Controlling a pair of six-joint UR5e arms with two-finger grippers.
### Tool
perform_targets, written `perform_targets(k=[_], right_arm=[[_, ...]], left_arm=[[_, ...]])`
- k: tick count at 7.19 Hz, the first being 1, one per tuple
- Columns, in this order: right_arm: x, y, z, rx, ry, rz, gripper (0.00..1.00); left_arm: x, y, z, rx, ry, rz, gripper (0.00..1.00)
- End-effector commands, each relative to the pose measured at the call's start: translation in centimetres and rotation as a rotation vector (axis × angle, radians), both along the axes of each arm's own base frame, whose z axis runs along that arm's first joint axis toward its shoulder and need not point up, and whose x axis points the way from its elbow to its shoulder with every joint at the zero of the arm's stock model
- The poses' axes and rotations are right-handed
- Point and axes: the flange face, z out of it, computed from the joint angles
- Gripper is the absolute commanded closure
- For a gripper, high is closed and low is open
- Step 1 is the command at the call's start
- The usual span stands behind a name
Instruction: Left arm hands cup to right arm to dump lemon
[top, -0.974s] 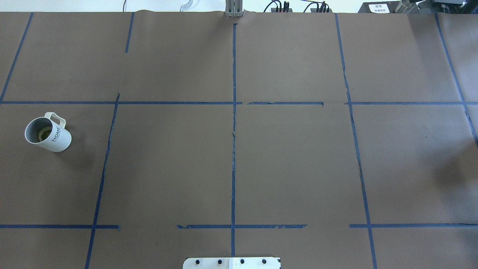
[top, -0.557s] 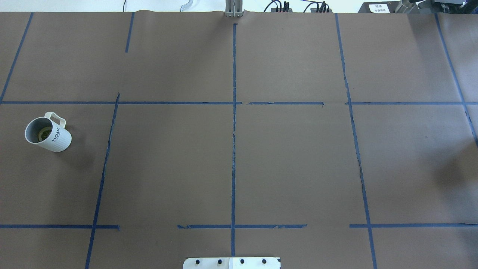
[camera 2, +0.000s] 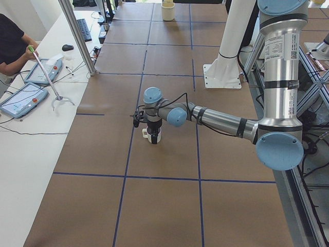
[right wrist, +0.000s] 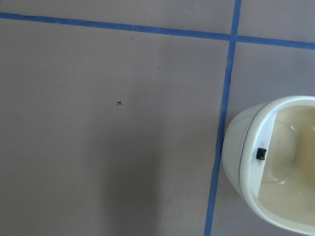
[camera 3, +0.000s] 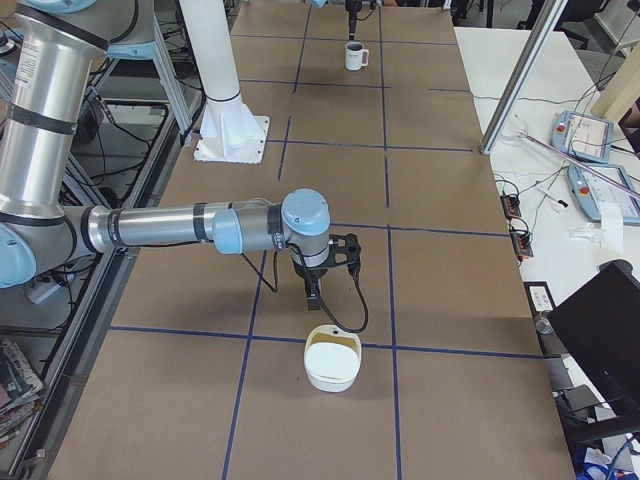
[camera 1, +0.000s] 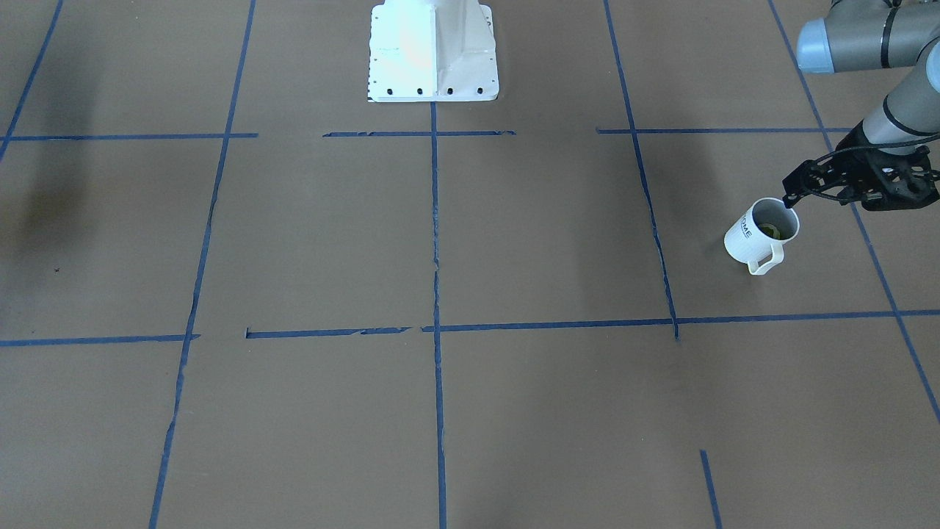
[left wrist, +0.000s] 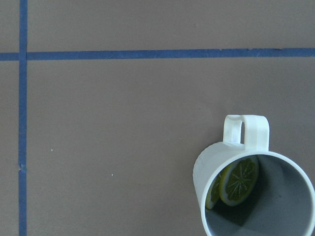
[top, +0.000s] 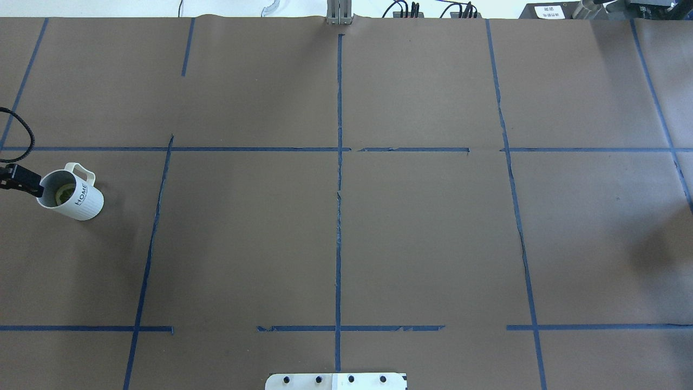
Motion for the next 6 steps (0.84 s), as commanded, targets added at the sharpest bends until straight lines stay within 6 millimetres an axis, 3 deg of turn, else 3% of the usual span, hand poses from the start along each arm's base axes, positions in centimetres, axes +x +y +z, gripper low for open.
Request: perform_targets(k=[1, 2, 3, 4, 6], right_arm=[[0.0, 0.0, -0.1, 0.0, -0.003, 0.0, 0.0], [-0.1, 0.1, 0.0, -0.001, -0.009, -0.002, 0.0], [-0.1, 0.0, -0.1, 0.001, -0.009, -0.002, 0.0], [-0.1, 0.1, 0.0, -0.003, -0.009, -0.001, 0.0], [-0.3, 0.0, -0.3, -0.001, -0.019, -0.003, 0.0]], left_arm=[[1.9, -0.6, 3.5, 0.021, 0.042, 0.018, 0.0], [2.6, -1.7, 3.5, 0.032, 0.05, 0.016, 0.12], [2.8, -1.7, 3.4, 0.034, 0.052, 0.021, 0.59], [3.0, -1.5, 3.1, 0.026, 0.074, 0.035, 1.0], [3.8, -0.7, -0.2, -0.003, 0.172, 0.069, 1.0]])
